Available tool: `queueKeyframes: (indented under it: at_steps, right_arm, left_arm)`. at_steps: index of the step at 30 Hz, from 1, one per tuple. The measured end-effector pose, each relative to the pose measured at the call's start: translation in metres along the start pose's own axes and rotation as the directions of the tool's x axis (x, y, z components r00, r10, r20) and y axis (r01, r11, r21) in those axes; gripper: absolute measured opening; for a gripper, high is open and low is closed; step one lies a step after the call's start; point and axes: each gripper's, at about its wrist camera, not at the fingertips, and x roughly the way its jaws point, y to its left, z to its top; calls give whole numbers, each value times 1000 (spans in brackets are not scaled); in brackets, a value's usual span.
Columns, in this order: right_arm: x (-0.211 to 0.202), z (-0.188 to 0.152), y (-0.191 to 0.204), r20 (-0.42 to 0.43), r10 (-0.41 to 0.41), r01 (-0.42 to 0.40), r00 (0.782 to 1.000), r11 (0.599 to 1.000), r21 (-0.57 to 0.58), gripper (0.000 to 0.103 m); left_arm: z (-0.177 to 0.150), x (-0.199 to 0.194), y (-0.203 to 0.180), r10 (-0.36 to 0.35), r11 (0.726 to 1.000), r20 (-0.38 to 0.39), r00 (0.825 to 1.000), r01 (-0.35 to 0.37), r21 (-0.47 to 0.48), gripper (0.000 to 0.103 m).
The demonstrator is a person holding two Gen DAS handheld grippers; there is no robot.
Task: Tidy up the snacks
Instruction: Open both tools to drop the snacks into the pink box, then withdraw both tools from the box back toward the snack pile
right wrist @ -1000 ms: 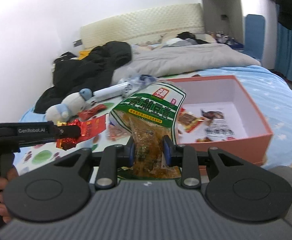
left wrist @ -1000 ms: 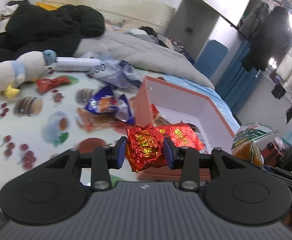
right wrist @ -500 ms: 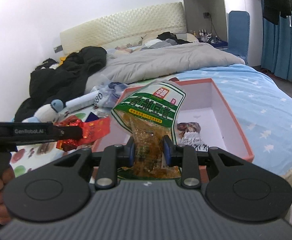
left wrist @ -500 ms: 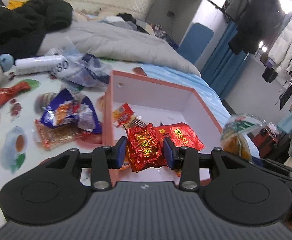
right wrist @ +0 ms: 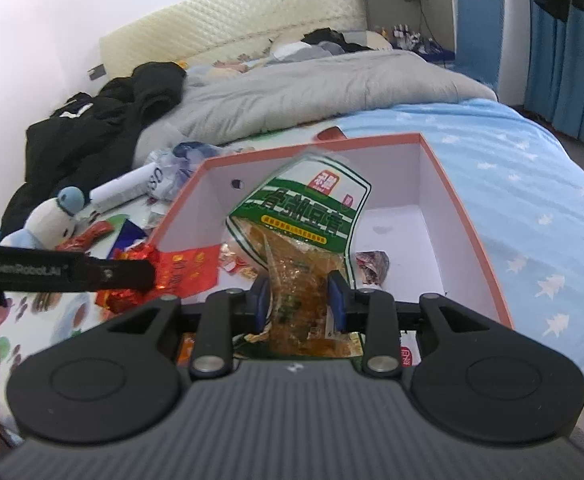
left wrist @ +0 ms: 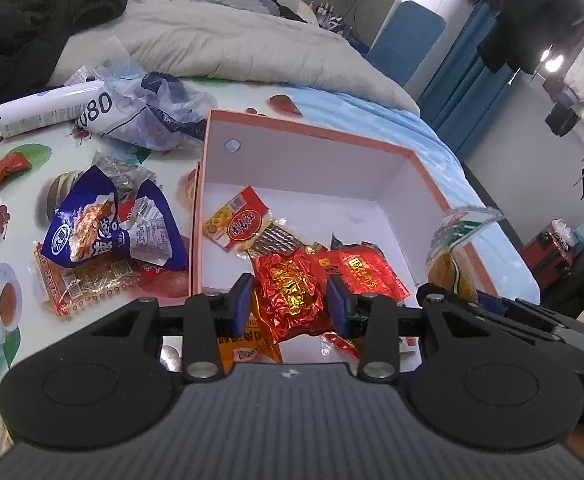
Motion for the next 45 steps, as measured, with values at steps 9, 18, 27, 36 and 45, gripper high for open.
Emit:
queueKeyframes:
  at_steps: [9, 18, 27, 36, 45]
  right_arm:
    - [4, -4, -8, -18, 5, -4, 1000, 999, 32, 62]
    - [-23, -11, 0, 29, 23, -24, 999, 999, 43, 61]
    - [-60, -23, 28, 82, 52, -52, 995, 999, 2, 62]
    - [-89, -37, 51, 110, 88, -85, 990, 996, -29, 62]
    - [-109, -56, 82, 113, 142, -133, 983, 988, -79, 62]
  left_arm:
    - [-2, -12, 1, 23, 1000, 30, 999, -24, 7, 70]
    - [-16, -60, -3, 12, 999, 110, 994, -17, 40, 70]
    - [-39, -107, 2, -1, 999, 178, 984, -8, 48, 70]
    - [-68, -152, 17, 24, 999, 213, 977, -34, 43, 70]
    - [-101, -191, 36, 61, 998, 237, 970, -64, 7, 70]
